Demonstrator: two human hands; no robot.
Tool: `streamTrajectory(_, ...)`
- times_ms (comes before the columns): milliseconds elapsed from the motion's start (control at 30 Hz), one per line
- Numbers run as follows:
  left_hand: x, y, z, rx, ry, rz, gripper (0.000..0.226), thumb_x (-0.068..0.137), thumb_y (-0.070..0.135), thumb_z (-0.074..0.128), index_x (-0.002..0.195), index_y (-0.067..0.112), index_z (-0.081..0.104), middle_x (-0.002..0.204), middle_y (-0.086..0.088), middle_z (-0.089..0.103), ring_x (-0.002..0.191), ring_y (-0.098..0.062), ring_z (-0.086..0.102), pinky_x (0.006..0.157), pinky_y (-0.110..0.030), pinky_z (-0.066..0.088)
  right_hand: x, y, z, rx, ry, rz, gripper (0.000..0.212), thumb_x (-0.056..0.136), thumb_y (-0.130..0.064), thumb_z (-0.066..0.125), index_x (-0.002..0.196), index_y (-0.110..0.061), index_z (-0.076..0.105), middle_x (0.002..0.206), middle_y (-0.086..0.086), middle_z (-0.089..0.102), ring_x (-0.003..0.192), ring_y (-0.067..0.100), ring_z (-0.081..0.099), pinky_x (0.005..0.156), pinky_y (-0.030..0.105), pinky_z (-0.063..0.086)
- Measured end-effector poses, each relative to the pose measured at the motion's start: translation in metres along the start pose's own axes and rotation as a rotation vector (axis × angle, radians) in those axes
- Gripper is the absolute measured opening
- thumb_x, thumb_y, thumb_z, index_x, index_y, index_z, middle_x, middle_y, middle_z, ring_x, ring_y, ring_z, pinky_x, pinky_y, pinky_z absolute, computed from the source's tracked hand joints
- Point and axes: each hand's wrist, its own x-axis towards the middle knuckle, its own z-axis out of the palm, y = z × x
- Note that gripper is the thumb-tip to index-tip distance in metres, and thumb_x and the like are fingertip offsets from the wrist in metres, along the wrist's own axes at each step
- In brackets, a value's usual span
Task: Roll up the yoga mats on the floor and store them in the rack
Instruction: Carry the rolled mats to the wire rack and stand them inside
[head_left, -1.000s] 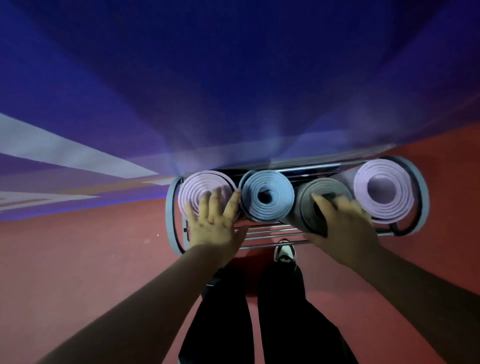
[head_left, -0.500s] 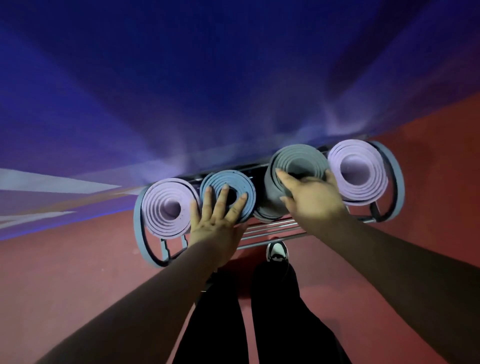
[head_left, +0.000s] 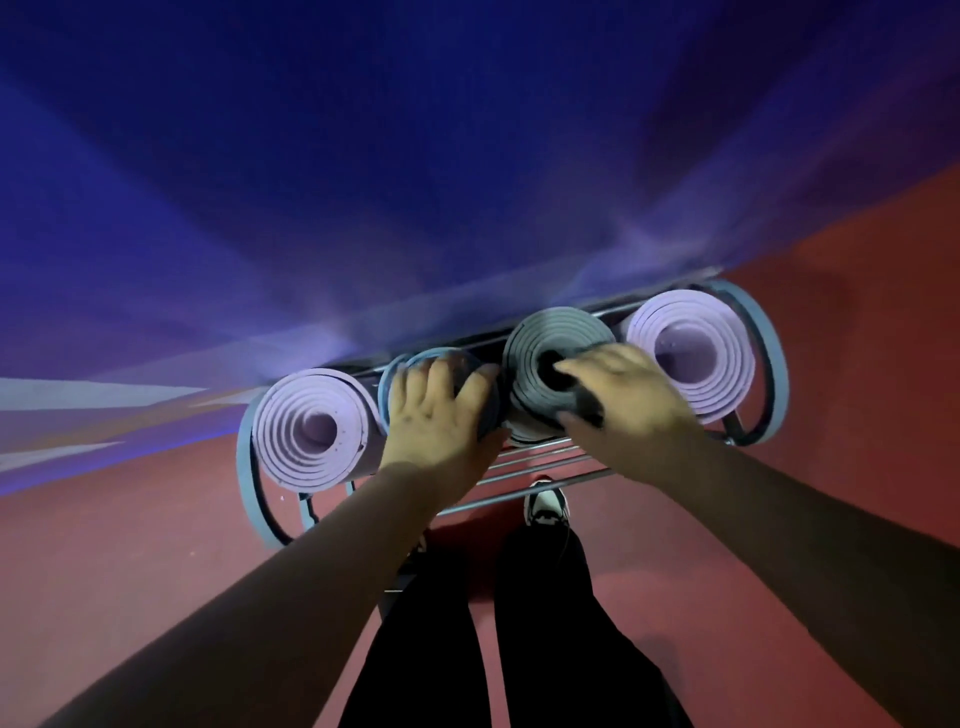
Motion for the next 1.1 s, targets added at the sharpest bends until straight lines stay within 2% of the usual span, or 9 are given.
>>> streamTrajectory(133,0.034,0.028,-0.003,-0.036,-0.149,0.098,0.091,0.076,0.072,0.068,0.154,0.04,0.033,0.159,-0.016,0.028,0.138,-0.042,0.03,0.12,-0.058,0.022,-0.012,0.037,-0.029,-0.178,-0.011,0.251,0.081,0.065,-0.061,0.07,0.138,-0.029,0.056,0.139,0.007,0.052,0.13,0.035,0.043,0.113,0.054,0.033)
streamTrajectory(267,0.056,0.061,-0.009,0.025,-0.204,0.251,0.095,0.074,0.08,0.063,0.154,0.04,0.031,0.156,0.0,0.031,0.145,-0.031,0.021,0.121,-0.067,0.002,-0.017,0.059,-0.041,-0.152,-0.137,0.382,0.1,0.063,-0.07,0.073,0.151,-0.035,0.04,0.141,0.003,0.04,0.131,0.035,0.036,0.112,0.051,0.036)
streamTrajectory(367,0.057,0.076,-0.003,-0.015,-0.259,0.177,0.112,0.067,0.084,0.066,0.157,0.049,0.009,0.162,-0.005,0.016,0.149,-0.036,0.011,0.118,-0.072,0.004,-0.014,0.061,-0.043,-0.195,-0.125,0.416,0.113,0.058,-0.075,0.069,0.156,-0.042,0.024,0.15,0.009,0.029,0.139,0.039,0.028,0.113,0.055,0.035)
streamTrajectory(467,0.062,0.082,0.002,-0.106,-0.405,0.056,0.124,0.06,0.082,0.074,0.151,0.06,-0.007,0.167,0.001,-0.011,0.153,-0.041,-0.003,0.118,-0.07,0.01,-0.009,0.063,-0.05,-0.234,-0.277,0.424,0.128,0.053,-0.079,0.072,0.157,-0.049,0.004,0.168,0.008,-0.001,0.154,0.035,0.004,0.117,0.057,0.024)
streamTrajectory(667,0.062,0.096,0.01,0.057,-0.52,0.031,0.138,0.058,0.087,0.071,0.153,0.048,-0.022,0.165,0.003,-0.03,0.153,-0.041,-0.021,0.118,-0.072,0.004,-0.005,0.072,-0.062,-0.391,-0.452,0.291,0.151,0.045,-0.074,0.085,0.158,-0.041,-0.01,0.169,0.013,-0.017,0.156,0.037,-0.01,0.122,0.055,0.011)
streamTrajectory(733,0.062,0.101,0.009,0.071,-0.515,0.007,0.138,0.058,0.084,0.073,0.154,0.047,-0.02,0.167,0.001,-0.023,0.153,-0.042,-0.01,0.117,-0.068,0.018,-0.006,0.073,-0.058,-0.399,-0.462,0.241,0.153,0.047,-0.073,0.084,0.159,-0.034,-0.012,0.168,0.013,-0.02,0.155,0.041,-0.014,0.125,0.057,0.003)
streamTrajectory(833,0.064,0.103,0.008,0.043,-0.415,-0.01,0.125,0.059,0.075,0.074,0.156,0.045,0.0,0.158,-0.003,0.014,0.137,-0.038,0.026,0.101,-0.055,0.043,-0.006,0.072,-0.055,-0.383,-0.444,0.239,0.15,0.048,-0.076,0.081,0.158,-0.036,-0.013,0.166,0.012,-0.005,0.153,0.044,-0.003,0.125,0.055,0.002)
streamTrajectory(933,0.06,0.098,0.006,-0.004,-0.304,-0.033,0.111,0.063,0.07,0.073,0.154,0.044,0.016,0.143,-0.001,0.03,0.127,-0.033,0.036,0.095,-0.05,0.048,-0.003,0.072,-0.056,-0.317,-0.395,0.256,0.141,0.048,-0.075,0.081,0.158,-0.04,0.001,0.156,0.01,0.017,0.145,0.04,0.017,0.124,0.05,0.016)
streamTrajectory(1100,0.06,0.09,-0.001,-0.022,-0.15,0.0,0.105,0.063,0.067,0.076,0.151,0.043,0.024,0.139,0.002,0.034,0.12,-0.032,0.038,0.097,-0.05,0.045,-0.007,0.076,-0.052,-0.263,-0.323,0.236,0.119,0.055,-0.078,0.074,0.153,-0.037,0.02,0.158,0.008,0.021,0.143,0.039,0.023,0.12,0.051,0.026)
